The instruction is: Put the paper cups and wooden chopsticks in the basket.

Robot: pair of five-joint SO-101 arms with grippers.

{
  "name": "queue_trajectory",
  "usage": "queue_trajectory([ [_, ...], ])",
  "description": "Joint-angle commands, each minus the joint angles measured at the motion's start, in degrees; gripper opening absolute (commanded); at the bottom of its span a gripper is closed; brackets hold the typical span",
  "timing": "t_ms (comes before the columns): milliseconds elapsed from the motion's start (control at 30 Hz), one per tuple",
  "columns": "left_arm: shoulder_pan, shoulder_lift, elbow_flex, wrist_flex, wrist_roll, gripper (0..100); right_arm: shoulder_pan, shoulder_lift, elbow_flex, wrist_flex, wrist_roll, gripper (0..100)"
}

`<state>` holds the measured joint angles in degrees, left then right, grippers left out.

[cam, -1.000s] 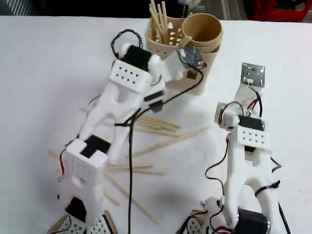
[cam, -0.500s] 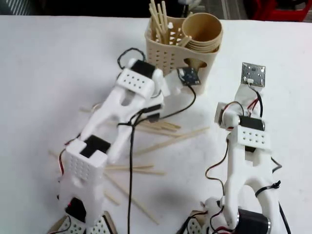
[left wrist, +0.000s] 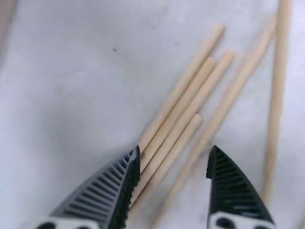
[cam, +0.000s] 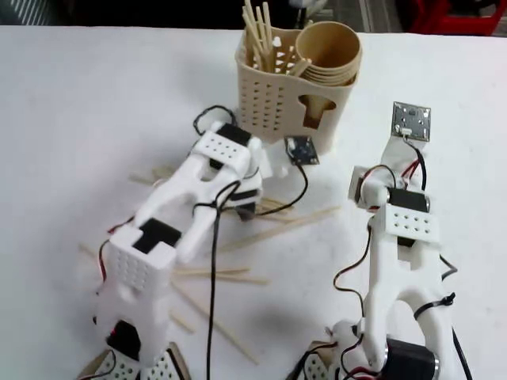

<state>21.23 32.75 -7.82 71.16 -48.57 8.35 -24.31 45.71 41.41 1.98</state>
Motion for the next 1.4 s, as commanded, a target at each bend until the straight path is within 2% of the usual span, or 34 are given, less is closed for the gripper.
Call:
queue_trajectory([
  [0, -0.31, 3.21, -7.21, 2.90, -0.53, 18, 0.31, -0.13, -0.62, -0.75, 0.00, 5.3],
  [267, 1.63, 10.95, -17.67, 11.34, -0.53, 3, 0.31, -0.13, -0.62, -0.75, 0.00, 5.3],
  [467, 2.15, 10.15, -19.60, 17.32, -0.53, 2, 0.31, -0.13, -0.62, -0.75, 0.00, 5.3],
  [1000, 2.15, -5.05, -19.60, 24.70, 5.36, 2, 0.40, -0.22, -0.62, -0.75, 0.00, 5.3],
  [1233, 2.24, -19.56, -19.60, 24.53, 8.53, 2, 0.40, -0.22, -0.62, -0.75, 0.00, 5.3],
  [1367, 2.24, -27.56, -19.69, 21.19, 11.60, 2, 0.40, -0.22, -0.62, -0.75, 0.00, 5.3],
])
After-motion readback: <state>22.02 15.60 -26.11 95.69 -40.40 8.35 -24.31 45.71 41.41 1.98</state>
